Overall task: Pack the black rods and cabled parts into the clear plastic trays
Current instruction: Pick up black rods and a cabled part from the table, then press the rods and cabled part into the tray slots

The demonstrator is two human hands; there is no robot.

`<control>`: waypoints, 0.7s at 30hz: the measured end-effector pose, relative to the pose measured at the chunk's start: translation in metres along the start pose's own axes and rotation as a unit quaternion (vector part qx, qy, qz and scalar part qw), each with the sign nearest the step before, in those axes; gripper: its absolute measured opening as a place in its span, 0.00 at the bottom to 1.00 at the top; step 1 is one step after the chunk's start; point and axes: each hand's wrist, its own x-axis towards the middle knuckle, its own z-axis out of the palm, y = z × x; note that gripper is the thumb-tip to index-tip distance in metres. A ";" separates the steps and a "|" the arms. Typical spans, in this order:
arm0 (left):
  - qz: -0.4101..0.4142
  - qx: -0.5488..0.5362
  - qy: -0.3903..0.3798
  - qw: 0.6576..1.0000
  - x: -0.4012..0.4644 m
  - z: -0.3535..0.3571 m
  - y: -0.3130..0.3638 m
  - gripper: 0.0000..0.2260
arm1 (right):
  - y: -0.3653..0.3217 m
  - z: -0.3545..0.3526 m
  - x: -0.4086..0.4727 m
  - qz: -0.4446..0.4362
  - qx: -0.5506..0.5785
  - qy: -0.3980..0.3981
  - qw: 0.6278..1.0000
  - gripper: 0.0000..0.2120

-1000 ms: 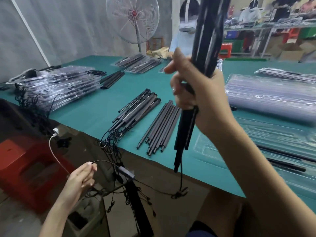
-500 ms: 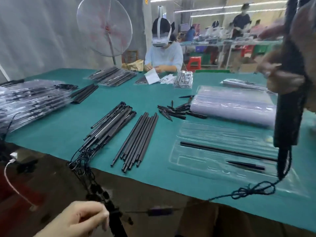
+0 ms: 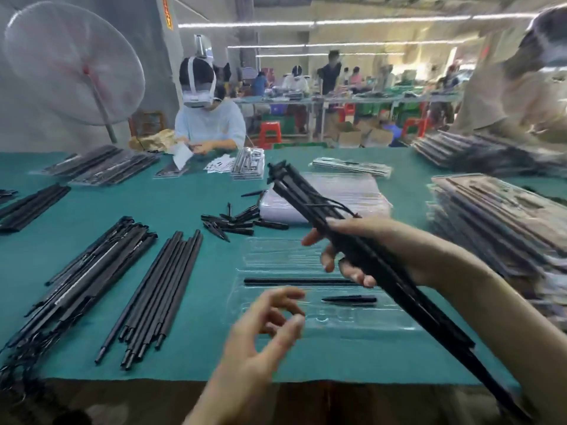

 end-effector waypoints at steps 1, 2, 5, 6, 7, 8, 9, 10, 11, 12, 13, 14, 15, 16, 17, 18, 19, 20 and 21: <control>-0.036 -0.080 0.045 0.995 0.007 0.002 0.004 0.15 | 0.005 -0.002 0.004 0.014 -0.018 -0.007 1.000 0.20; -0.043 -0.096 0.079 0.991 0.026 -0.008 0.009 0.16 | 0.008 -0.003 0.008 0.023 -0.034 -0.016 0.999 0.23; -0.086 -0.109 0.109 0.984 0.059 -0.006 0.015 0.19 | 0.017 0.000 0.020 0.049 -0.088 -0.042 0.994 0.29; -0.091 -0.126 0.132 0.979 0.065 -0.004 0.014 0.18 | 0.020 -0.001 0.023 0.056 -0.090 -0.051 0.993 0.29; -0.083 -0.144 0.157 0.974 0.069 -0.003 0.013 0.15 | 0.024 -0.002 0.025 0.061 -0.088 -0.052 0.993 0.30; -0.085 -0.169 0.169 0.967 0.070 -0.001 0.010 0.12 | 0.026 -0.003 0.027 0.060 -0.096 -0.043 0.993 0.29; -0.088 -0.190 0.176 0.962 0.072 0.002 0.002 0.09 | 0.027 -0.005 0.028 0.054 -0.127 -0.022 0.990 0.28; -0.088 -0.206 0.175 0.959 0.072 0.005 -0.005 0.08 | 0.029 -0.006 0.029 0.039 -0.184 0.013 0.982 0.27; -0.094 -0.215 0.178 0.956 0.073 0.007 -0.010 0.07 | 0.030 -0.008 0.030 0.018 -0.268 0.057 0.962 0.27; -0.102 -0.218 0.184 0.953 0.074 0.009 -0.016 0.07 | 0.033 -0.012 0.031 -0.009 -0.361 0.102 0.927 0.25; -0.114 -0.224 0.201 0.947 0.075 0.011 -0.023 0.07 | 0.038 -0.017 0.033 -0.042 -0.443 0.148 0.883 0.22; -0.126 -0.232 0.225 0.938 0.076 0.012 -0.031 0.06 | 0.044 -0.023 0.033 -0.073 -0.495 0.194 0.844 0.18; -0.139 -0.248 0.256 0.924 0.077 0.011 -0.037 0.06 | 0.050 -0.028 0.031 -0.101 -0.507 0.231 0.824 0.14; -0.153 -0.260 0.280 0.911 0.078 0.009 -0.044 0.06 | 0.056 -0.034 0.028 -0.123 -0.499 0.251 0.821 0.11; -0.167 -0.272 0.299 0.899 0.079 0.007 -0.051 0.06 | 0.062 -0.039 0.025 -0.131 -0.453 0.251 0.845 0.10; -0.179 -0.284 0.309 0.890 0.081 0.005 -0.058 0.06 | 0.066 -0.044 0.020 -0.122 -0.383 0.235 0.885 0.09; -0.192 -0.301 0.314 0.880 0.081 0.004 -0.064 0.07 | 0.070 -0.049 0.016 -0.094 -0.323 0.213 0.917 0.09; -0.204 -0.313 0.320 0.871 0.082 0.004 -0.070 0.07 | 0.074 -0.054 0.012 -0.060 -0.293 0.196 0.934 0.10; -0.215 -0.322 0.326 0.863 0.082 0.006 -0.075 0.07 | 0.077 -0.060 0.008 -0.028 -0.301 0.189 0.934 0.12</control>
